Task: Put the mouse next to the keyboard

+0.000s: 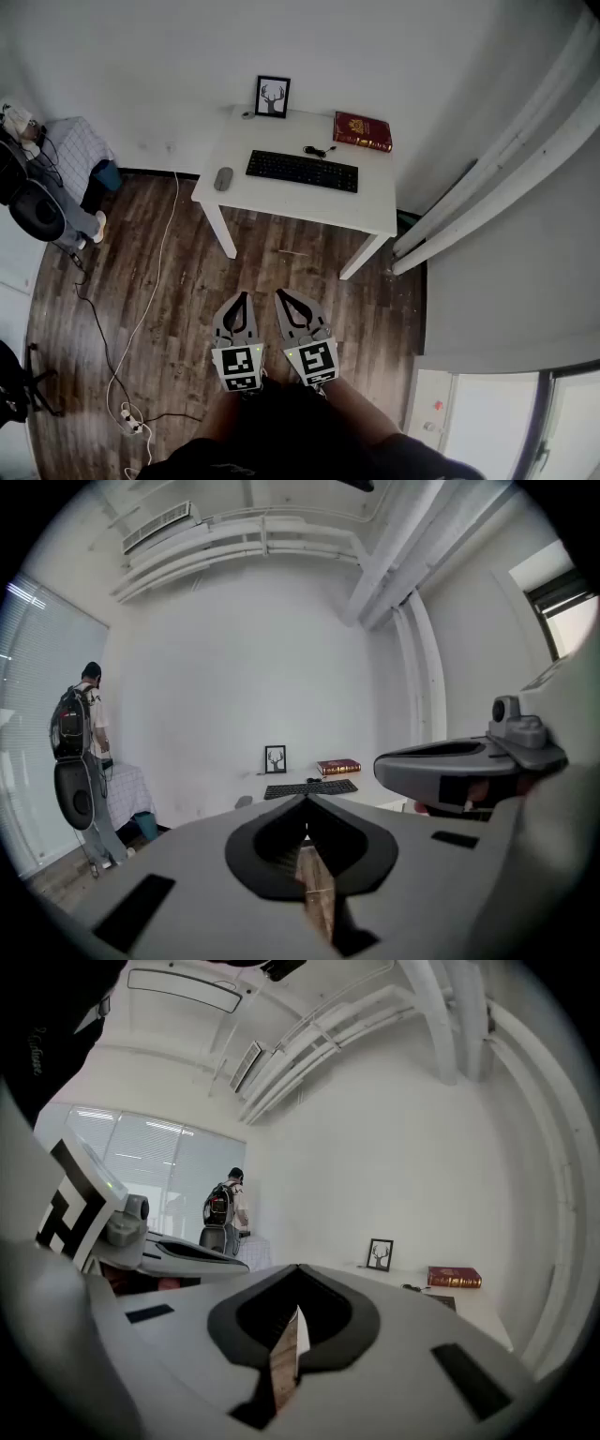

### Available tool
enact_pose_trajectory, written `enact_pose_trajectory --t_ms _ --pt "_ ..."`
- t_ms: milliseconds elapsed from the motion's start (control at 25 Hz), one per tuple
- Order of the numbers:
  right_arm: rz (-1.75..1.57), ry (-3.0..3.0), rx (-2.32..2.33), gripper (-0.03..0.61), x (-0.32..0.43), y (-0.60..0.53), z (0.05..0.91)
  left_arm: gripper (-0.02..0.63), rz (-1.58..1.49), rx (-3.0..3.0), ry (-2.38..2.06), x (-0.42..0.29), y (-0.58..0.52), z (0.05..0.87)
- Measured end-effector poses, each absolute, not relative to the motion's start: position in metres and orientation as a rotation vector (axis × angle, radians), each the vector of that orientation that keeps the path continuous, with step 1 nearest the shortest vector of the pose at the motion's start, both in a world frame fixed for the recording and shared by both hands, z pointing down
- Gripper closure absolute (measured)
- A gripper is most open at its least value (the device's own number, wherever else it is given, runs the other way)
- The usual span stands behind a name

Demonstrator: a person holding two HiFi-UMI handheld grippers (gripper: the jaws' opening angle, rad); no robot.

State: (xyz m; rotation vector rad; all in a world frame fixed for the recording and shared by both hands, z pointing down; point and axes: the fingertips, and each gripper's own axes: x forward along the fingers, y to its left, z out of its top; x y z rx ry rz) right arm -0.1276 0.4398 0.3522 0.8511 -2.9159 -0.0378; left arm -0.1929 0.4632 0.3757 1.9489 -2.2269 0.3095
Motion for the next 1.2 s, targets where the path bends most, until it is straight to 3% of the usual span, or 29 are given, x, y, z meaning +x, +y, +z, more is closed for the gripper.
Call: enact_pose_trajectory --t_ms 1200 --pt "-0.040 -2.907 0.858 0.558 -0.254 0.430 0.369 0.611 0.339 1.986 -2.097 -0.299 0.456 0.399"
